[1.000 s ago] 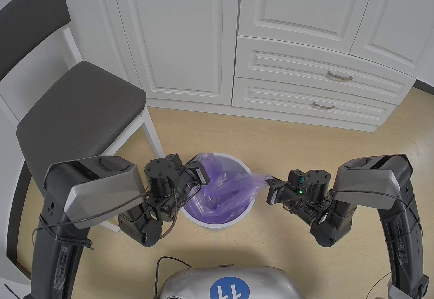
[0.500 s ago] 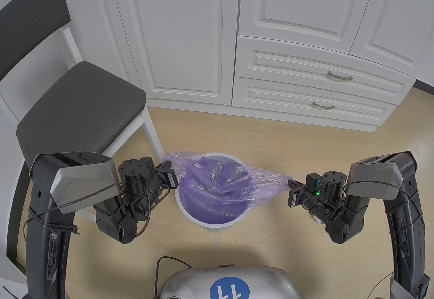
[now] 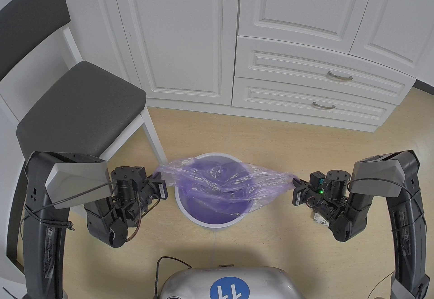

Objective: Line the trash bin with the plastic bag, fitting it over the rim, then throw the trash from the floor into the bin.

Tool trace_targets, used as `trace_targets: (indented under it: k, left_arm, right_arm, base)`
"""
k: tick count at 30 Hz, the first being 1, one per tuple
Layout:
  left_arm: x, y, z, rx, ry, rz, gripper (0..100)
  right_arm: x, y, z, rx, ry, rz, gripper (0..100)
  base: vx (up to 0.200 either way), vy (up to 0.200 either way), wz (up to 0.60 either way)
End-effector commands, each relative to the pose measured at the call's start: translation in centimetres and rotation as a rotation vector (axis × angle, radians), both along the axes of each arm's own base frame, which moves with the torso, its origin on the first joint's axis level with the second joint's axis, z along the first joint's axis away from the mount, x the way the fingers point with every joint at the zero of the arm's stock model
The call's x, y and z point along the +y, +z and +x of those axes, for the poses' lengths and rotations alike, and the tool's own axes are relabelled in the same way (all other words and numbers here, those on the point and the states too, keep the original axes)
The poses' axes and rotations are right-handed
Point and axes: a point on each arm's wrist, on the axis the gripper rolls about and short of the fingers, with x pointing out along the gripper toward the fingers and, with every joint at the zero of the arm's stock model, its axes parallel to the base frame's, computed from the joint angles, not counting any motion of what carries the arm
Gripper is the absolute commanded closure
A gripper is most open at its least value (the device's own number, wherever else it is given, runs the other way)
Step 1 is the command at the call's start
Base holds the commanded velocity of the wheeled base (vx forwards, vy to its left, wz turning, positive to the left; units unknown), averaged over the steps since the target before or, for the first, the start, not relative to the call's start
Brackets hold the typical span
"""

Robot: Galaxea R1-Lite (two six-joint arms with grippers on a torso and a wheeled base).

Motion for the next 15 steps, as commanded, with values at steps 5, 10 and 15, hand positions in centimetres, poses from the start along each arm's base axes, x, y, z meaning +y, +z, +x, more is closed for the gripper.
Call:
trace_targets:
  k: [5, 10, 15]
  left_arm:
    - [1.0, -0.2, 0.6, 0.003, 0.017, -0.002, 100]
    - [1.6, -0.2, 0.8, 0.016, -0.024, 0.001, 100]
    - [3.1, 0.0, 1.0, 0.030, -0.007, 0.070, 100]
  right_arm:
    - [0.1, 0.2, -0.2, -0.013, 0.005, 0.002, 100]
    - [-0.1, 0.1, -0.3, -0.008, 0.001, -0.006, 100]
    - [-1.0, 0.1, -0.1, -0.017, -0.011, -0.054, 100]
  base:
    - [0.000, 0.000, 0.00]
    - [0.000, 0.000, 0.00]
    - [0.000, 0.000, 0.00]
